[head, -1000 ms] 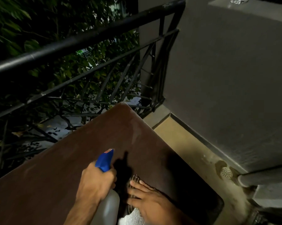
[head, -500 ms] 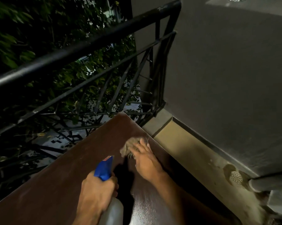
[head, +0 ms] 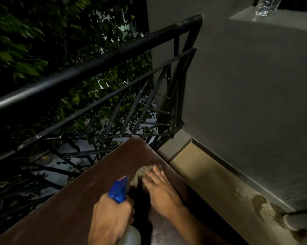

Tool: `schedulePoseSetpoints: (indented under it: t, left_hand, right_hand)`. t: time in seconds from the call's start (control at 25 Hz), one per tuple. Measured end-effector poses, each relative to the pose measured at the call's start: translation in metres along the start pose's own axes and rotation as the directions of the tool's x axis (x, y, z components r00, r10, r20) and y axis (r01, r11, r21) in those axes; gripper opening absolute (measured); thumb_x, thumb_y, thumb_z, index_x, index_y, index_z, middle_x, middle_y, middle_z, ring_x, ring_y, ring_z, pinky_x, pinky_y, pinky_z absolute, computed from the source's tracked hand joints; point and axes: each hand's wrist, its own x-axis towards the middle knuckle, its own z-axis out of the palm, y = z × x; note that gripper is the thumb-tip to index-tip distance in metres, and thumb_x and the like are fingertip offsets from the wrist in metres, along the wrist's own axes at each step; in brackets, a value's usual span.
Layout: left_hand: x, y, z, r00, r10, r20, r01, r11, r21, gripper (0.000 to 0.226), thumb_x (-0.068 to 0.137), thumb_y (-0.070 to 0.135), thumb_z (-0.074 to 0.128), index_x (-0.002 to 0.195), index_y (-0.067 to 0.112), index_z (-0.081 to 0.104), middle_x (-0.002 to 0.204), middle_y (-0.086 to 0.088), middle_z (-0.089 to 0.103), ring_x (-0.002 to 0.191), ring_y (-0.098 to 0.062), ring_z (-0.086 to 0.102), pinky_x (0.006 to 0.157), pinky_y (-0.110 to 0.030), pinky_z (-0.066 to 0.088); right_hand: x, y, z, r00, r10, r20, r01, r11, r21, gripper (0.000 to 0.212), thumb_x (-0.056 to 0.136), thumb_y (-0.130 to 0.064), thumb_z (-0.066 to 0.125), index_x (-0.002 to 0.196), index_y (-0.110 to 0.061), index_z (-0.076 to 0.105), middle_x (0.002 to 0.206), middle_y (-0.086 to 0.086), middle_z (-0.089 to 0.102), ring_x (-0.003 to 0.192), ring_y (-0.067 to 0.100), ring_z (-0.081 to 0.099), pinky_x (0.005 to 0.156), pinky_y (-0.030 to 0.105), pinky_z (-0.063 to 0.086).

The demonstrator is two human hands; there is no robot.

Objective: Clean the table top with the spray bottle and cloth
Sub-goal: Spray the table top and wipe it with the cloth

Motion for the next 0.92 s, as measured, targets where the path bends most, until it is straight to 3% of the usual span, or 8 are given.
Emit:
schedulePoseSetpoints:
  t: [0.08, 0.16, 0.28, 0.48, 0.64, 0.76, 0.8, 0.92]
  left_hand:
    - [0.011, -0.002, 0.002, 1.0, 0.008, 0.027, -0.009, 1.0, 0.023, 0.029, 0.055, 0.032, 0.066, 0.083, 0.026, 0.064, 0.086, -0.01, 0.077, 0.08, -0.031, 0.073, 0.08, -0.041, 0.061]
    - [0.01, 0.005, 0.001, 0.996, 0.064, 0.06, -0.07, 0.991, 0.113, 0.038, 0.063, 0.032, 0.067, 0.101, 0.032, 0.063, 0.087, 0.0, 0.072, 0.073, -0.022, 0.071, 0.068, -0.029, 0.056]
    - [-0.002, 0.008, 0.001, 0.994, 0.113, -0.014, -0.112, 0.992, 0.057, 0.008, 0.084, 0.014, 0.068, 0.08, 0.021, 0.068, 0.06, 0.003, 0.072, 0.045, -0.004, 0.064, 0.05, -0.023, 0.046]
    - [-0.006, -0.004, 0.014, 0.996, 0.081, -0.043, -0.081, 0.997, 0.007, 0.015, 0.08, 0.017, 0.068, 0.071, 0.007, 0.076, 0.055, -0.002, 0.074, 0.06, -0.018, 0.071, 0.06, -0.031, 0.052]
    - [-0.018, -0.011, 0.015, 0.994, 0.106, -0.033, -0.106, 0.994, -0.009, 0.013, 0.081, 0.015, 0.068, 0.072, 0.009, 0.074, 0.056, -0.003, 0.075, 0.058, -0.016, 0.071, 0.054, -0.028, 0.048]
    - [-0.031, -0.017, 0.012, 0.992, 0.12, -0.023, -0.121, 0.993, -0.018, 0.015, 0.082, 0.011, 0.069, 0.068, 0.017, 0.07, 0.057, -0.002, 0.075, 0.061, -0.018, 0.073, 0.057, -0.03, 0.05]
    - [-0.037, -0.02, 0.013, 0.991, 0.132, -0.022, -0.132, 0.991, -0.009, 0.02, 0.082, 0.011, 0.068, 0.065, 0.021, 0.068, 0.058, -0.003, 0.075, 0.063, -0.019, 0.072, 0.06, -0.032, 0.051]
    - [-0.056, -0.028, 0.019, 0.988, 0.152, -0.032, -0.152, 0.988, -0.005, 0.026, 0.082, 0.009, 0.067, 0.06, 0.024, 0.064, 0.056, -0.004, 0.074, 0.061, -0.016, 0.068, 0.057, -0.031, 0.048]
  right_hand:
    - [0.062, 0.011, -0.011, 0.993, 0.114, -0.017, -0.113, 0.992, 0.049, 0.066, 0.083, -0.009, 0.049, 0.147, -0.025, 0.042, 0.156, 0.0, 0.033, 0.148, 0.026, 0.015, 0.119, 0.045, 0.015]
    - [0.101, 0.017, -0.021, 0.98, 0.198, -0.002, -0.198, 0.978, 0.062, 0.071, 0.086, -0.007, 0.046, 0.152, -0.026, 0.03, 0.161, -0.003, 0.019, 0.149, 0.024, 0.001, 0.121, 0.04, 0.003]
    - [0.096, 0.02, -0.02, 0.98, 0.197, -0.041, -0.195, 0.98, 0.041, 0.071, 0.087, -0.006, 0.047, 0.153, -0.025, 0.029, 0.162, -0.003, 0.017, 0.149, 0.024, 0.0, 0.118, 0.035, -0.007]
    - [0.003, 0.029, -0.006, 0.98, 0.13, -0.149, -0.134, 0.991, -0.019, 0.069, 0.08, -0.008, 0.058, 0.146, -0.023, 0.043, 0.153, 0.001, 0.038, 0.146, 0.027, 0.021, 0.118, 0.04, 0.006]
    - [-0.088, 0.033, -0.013, 0.983, 0.166, -0.083, -0.165, 0.986, 0.016, 0.076, 0.078, -0.009, 0.066, 0.147, -0.031, 0.041, 0.155, -0.007, 0.034, 0.147, 0.021, 0.016, 0.119, 0.041, 0.017]
    - [-0.078, 0.037, -0.024, 0.989, 0.122, -0.081, -0.122, 0.993, 0.004, 0.068, 0.075, -0.008, 0.067, 0.139, -0.025, 0.053, 0.148, -0.001, 0.046, 0.142, 0.026, 0.031, 0.113, 0.049, 0.031]
    - [-0.061, 0.039, -0.028, 0.991, 0.085, -0.106, -0.088, 0.996, -0.029, 0.064, 0.077, -0.008, 0.062, 0.139, -0.023, 0.053, 0.148, 0.001, 0.046, 0.142, 0.027, 0.032, 0.113, 0.05, 0.03]
    - [-0.022, 0.04, -0.028, 0.994, 0.111, -0.016, -0.111, 0.992, -0.065, 0.063, 0.09, -0.011, 0.048, 0.15, -0.026, 0.036, 0.158, -0.001, 0.029, 0.148, 0.025, 0.014, 0.12, 0.041, 0.009]
